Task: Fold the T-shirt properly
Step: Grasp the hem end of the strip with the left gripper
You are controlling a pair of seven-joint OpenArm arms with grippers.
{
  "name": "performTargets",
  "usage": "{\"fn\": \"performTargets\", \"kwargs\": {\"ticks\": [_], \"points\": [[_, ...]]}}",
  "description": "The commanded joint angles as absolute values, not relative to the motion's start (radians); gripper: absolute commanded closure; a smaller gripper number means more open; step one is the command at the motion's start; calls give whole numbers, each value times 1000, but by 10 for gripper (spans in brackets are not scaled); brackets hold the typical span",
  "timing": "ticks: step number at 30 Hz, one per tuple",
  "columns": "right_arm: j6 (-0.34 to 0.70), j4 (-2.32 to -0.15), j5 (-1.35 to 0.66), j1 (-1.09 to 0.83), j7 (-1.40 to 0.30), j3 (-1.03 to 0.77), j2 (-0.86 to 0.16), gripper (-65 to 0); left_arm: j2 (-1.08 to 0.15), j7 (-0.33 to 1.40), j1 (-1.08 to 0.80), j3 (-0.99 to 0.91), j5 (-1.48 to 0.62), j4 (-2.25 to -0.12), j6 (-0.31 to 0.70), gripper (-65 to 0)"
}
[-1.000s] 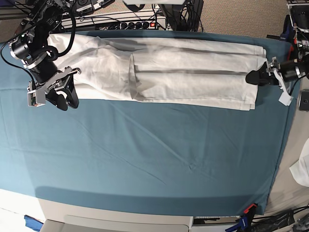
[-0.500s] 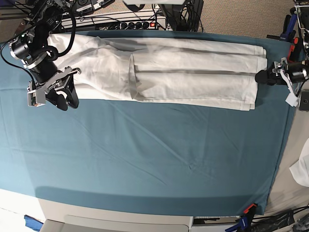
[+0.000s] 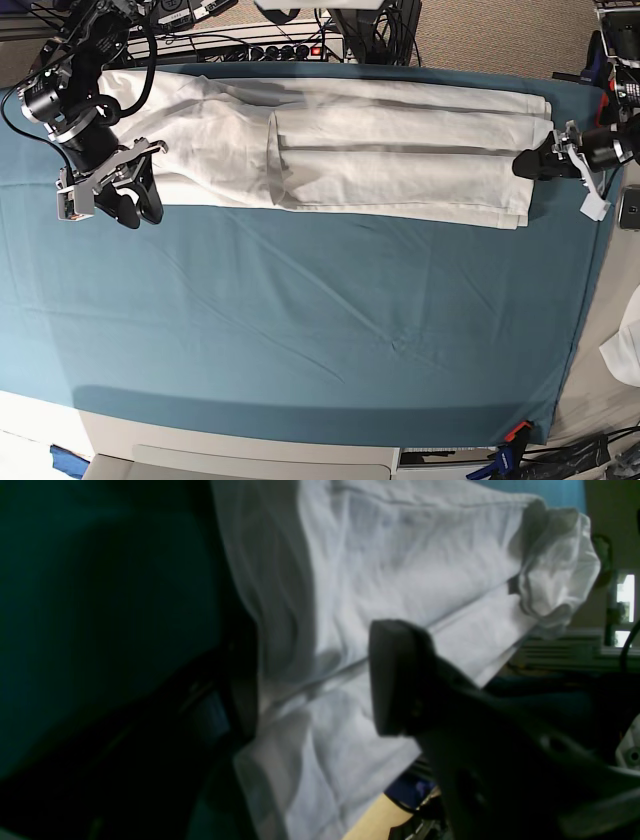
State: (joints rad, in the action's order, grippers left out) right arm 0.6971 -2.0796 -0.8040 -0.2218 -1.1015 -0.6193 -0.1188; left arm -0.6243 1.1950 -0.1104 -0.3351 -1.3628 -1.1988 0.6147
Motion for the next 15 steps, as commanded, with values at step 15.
{"fn": "performTargets", "kwargs": {"ticks": [15], "points": [[698,-2092,-818,-216,-1070,-623,-130,-230,-632,1275,-120,-329,-1340,-1200,603,-287]]}}
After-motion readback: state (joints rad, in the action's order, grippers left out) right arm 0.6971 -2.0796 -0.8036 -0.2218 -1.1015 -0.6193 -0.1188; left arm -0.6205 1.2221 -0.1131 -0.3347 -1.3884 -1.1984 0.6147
